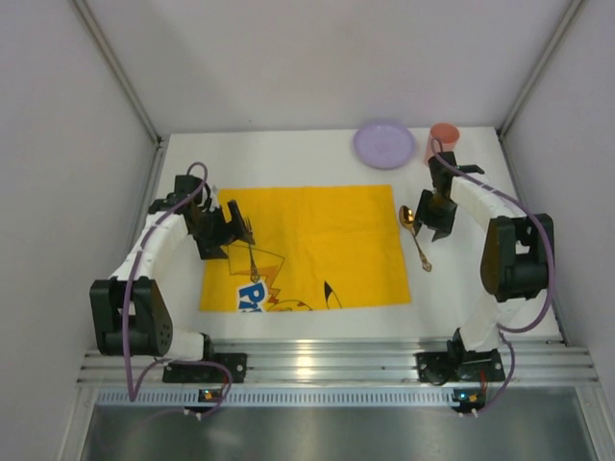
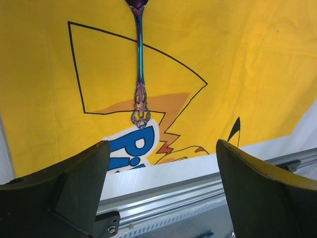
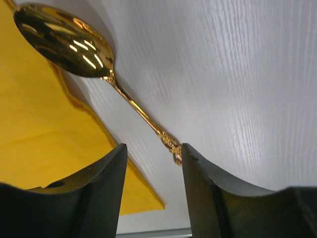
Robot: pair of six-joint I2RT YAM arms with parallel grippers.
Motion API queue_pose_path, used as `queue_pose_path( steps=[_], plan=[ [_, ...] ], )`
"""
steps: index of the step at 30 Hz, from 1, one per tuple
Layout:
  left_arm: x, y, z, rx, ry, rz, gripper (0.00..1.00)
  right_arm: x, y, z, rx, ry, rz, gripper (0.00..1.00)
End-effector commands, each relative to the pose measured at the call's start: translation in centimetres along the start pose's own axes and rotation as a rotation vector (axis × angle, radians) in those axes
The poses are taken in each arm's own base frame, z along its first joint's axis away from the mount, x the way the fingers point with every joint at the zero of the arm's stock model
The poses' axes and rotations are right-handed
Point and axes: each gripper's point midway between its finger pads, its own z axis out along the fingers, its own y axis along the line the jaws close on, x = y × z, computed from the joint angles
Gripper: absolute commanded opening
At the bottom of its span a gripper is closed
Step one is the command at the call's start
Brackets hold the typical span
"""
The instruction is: Set the dinner table for one person
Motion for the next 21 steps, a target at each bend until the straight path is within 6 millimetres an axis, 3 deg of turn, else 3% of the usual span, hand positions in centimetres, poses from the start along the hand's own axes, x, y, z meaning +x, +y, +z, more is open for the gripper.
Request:
queue_pose_path(
  steps=[1, 11, 18, 21],
  plan=[
    [0.2, -0.7, -0.8, 0.006, -0.046, 0.030, 0.93, -3.7, 0.6, 0.4, 0.011, -0.098, -0.017, 0.48],
    [0.2, -0.3, -1.5, -0.016, -0.073, 0.083, 0.93, -4.5, 2.8, 4.5, 0.033, -0.039, -0.044, 0.47],
    [0.6, 0.3, -1.0, -0.032, -0.070, 0.081, 0.93, -3.9, 3.1, 5.6, 0.047, -0.019, -0.070, 0.46],
    [0.6, 0.4, -0.8, -0.030, -0.073, 0.073, 0.93, -3.4, 3.0, 6.2, 0.060, -0.002, -0.085, 0.36]
  ],
)
